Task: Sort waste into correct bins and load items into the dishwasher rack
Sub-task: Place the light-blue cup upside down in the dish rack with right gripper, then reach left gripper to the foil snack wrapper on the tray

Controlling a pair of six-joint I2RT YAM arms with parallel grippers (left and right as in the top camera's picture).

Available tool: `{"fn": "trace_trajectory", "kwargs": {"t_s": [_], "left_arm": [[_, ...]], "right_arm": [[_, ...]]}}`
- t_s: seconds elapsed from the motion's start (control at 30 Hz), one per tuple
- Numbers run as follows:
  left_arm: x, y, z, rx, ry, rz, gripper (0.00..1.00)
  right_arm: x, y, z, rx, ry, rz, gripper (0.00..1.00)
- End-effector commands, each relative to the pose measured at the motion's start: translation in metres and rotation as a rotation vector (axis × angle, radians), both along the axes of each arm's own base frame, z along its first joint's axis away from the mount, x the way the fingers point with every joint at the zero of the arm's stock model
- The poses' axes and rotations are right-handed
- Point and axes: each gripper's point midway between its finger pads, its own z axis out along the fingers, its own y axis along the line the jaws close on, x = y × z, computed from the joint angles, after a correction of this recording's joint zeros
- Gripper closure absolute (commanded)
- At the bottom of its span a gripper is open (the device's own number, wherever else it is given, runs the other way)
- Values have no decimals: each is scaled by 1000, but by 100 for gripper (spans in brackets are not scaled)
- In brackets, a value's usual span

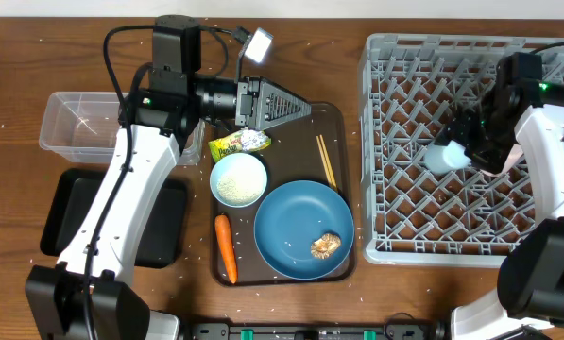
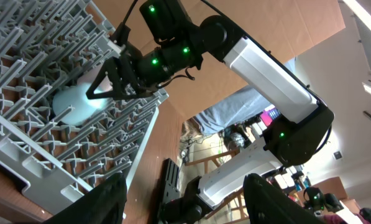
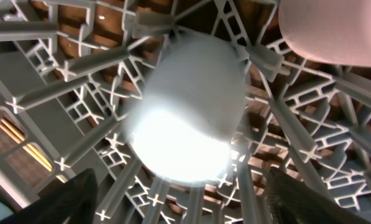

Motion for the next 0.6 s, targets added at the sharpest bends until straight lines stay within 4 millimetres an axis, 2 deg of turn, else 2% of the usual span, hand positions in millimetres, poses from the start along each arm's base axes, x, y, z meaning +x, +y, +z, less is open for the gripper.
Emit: {"fn": "trace_trajectory", "kwargs": {"t_s": [0.0, 0.07, 0.17, 0.3, 0.4, 0.57], "left_arm": [[-3, 2, 9, -5, -31, 6, 39], [-2, 2, 8, -1, -31, 12, 39], [1, 0, 6, 22, -40, 40, 41], [23, -1, -6, 147, -80, 218, 42], [44, 15, -24, 311, -78, 432, 42], [53, 60, -54, 557, -17, 678, 41]], "right_arm": [[6, 1, 17, -16, -55, 8, 18], [8, 2, 28, -19, -92, 23, 17], [10, 13, 53, 20, -177, 100, 17], [4, 29, 92, 60, -311, 201, 17], [-6, 32, 116, 44, -380, 227, 16], [-23, 34, 139, 21, -438, 252, 13]]}}
